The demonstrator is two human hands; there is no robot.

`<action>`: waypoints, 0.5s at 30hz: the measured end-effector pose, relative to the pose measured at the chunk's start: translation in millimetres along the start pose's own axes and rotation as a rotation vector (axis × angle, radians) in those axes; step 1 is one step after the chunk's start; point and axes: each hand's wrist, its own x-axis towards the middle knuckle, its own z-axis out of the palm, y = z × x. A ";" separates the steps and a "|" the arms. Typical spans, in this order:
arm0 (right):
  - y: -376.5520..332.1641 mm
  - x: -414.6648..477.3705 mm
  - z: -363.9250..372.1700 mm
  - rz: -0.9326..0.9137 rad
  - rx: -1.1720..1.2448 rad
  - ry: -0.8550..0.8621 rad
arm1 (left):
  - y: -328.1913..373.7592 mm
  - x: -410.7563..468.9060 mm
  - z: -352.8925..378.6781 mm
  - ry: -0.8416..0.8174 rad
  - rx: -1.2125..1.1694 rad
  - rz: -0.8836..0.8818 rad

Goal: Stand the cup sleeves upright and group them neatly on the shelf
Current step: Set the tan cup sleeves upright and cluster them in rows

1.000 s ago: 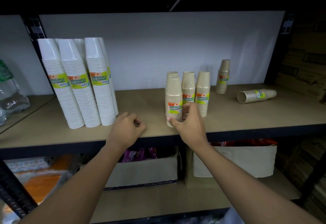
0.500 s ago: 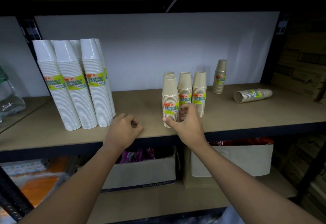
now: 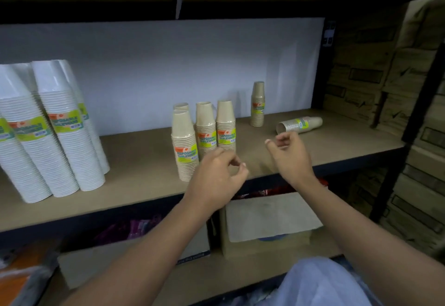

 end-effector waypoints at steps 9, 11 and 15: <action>38.2 90.5 -56.2 0.213 -0.013 0.088 | 27.2 80.5 89.0 -0.174 -0.029 -0.034; 46.8 111.6 -55.4 0.247 -0.025 0.089 | 24.2 95.5 102.7 -0.207 -0.025 -0.039; 54.9 146.1 -43.0 0.346 -0.094 0.089 | 14.5 115.8 124.7 -0.237 -0.008 -0.070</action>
